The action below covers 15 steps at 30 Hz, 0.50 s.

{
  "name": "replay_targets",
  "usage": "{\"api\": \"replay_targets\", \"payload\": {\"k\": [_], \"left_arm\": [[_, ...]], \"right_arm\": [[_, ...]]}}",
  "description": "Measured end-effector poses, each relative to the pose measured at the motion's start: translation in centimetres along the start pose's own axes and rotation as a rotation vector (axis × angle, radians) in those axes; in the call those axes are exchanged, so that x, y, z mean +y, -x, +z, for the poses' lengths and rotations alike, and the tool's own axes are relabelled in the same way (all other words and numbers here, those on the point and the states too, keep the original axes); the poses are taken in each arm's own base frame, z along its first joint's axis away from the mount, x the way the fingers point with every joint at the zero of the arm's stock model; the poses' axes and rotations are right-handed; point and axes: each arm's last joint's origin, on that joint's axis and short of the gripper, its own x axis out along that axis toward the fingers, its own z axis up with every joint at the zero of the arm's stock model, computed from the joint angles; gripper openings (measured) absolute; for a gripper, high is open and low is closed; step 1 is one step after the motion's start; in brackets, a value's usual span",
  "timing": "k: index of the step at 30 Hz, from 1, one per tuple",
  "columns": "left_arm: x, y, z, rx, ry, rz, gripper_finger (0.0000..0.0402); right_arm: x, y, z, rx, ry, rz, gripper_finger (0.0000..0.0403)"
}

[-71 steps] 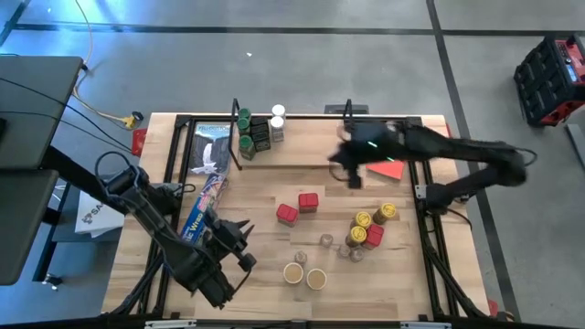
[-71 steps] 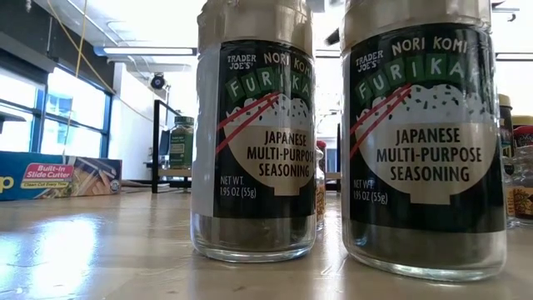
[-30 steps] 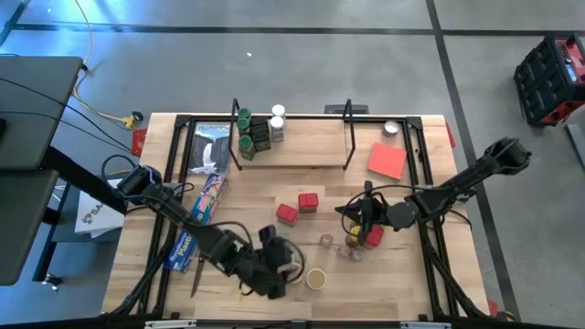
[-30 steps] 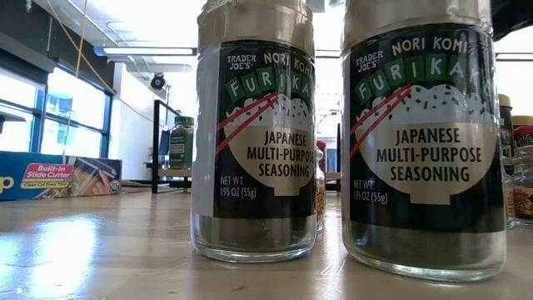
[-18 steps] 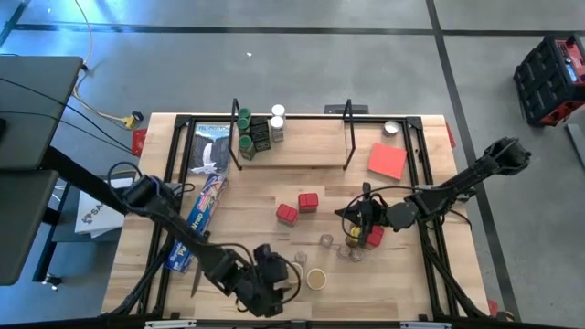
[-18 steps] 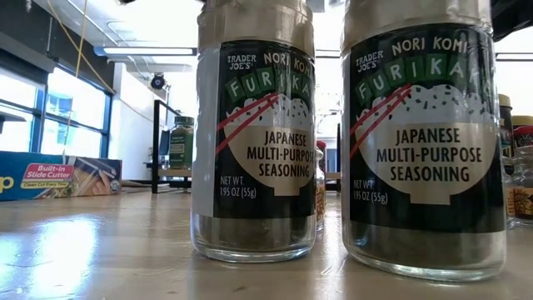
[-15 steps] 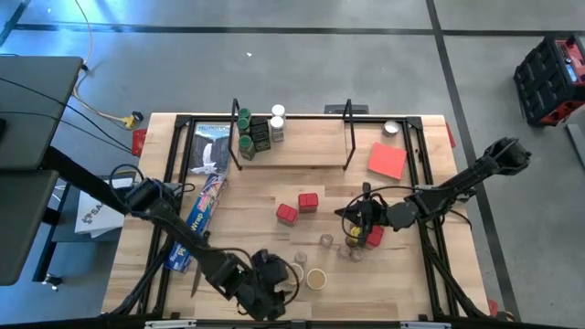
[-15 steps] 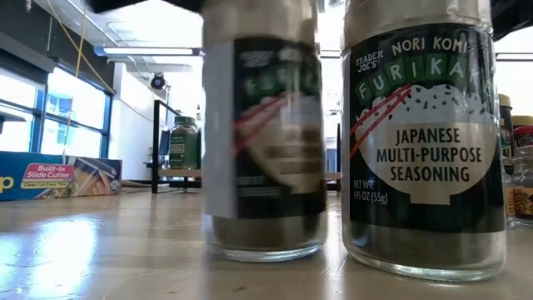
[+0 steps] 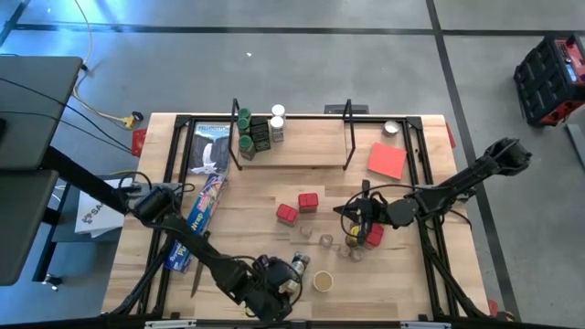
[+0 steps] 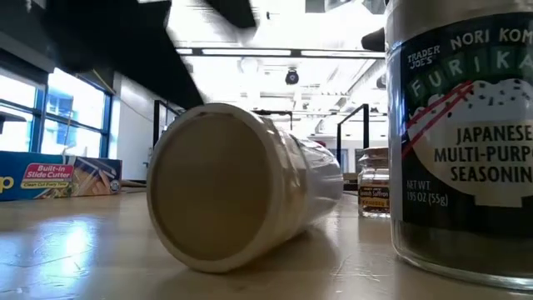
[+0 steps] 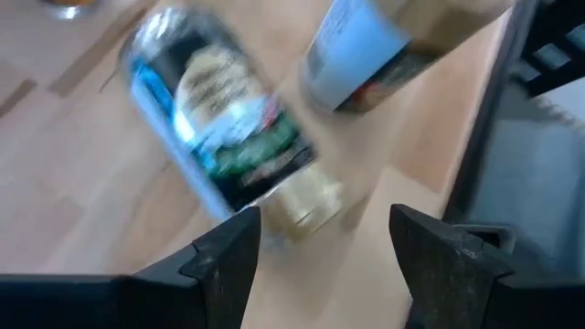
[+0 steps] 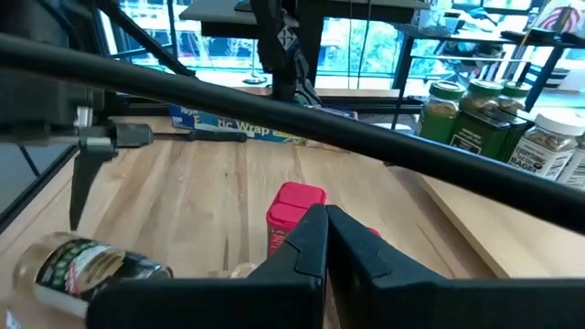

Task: Shelf spices
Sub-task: Put the gold seasoning bottle on the shelf to the top right of the white seasoning bottle

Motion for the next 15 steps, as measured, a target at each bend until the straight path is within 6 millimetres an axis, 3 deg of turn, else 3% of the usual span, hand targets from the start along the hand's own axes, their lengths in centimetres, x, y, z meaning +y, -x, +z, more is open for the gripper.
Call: {"api": "replay_targets", "payload": {"k": [6,15], "left_arm": [[0.2,0.0,0.5,0.002,0.034,0.006,0.0239],[1.3,0.4,-0.6,0.112,0.321,0.132,0.0239]], "right_arm": [[0.0,0.0,0.0,0.003,0.001,0.011,0.0000],[0.1,0.0,0.0,0.005,0.002,0.022,0.0000]]}}
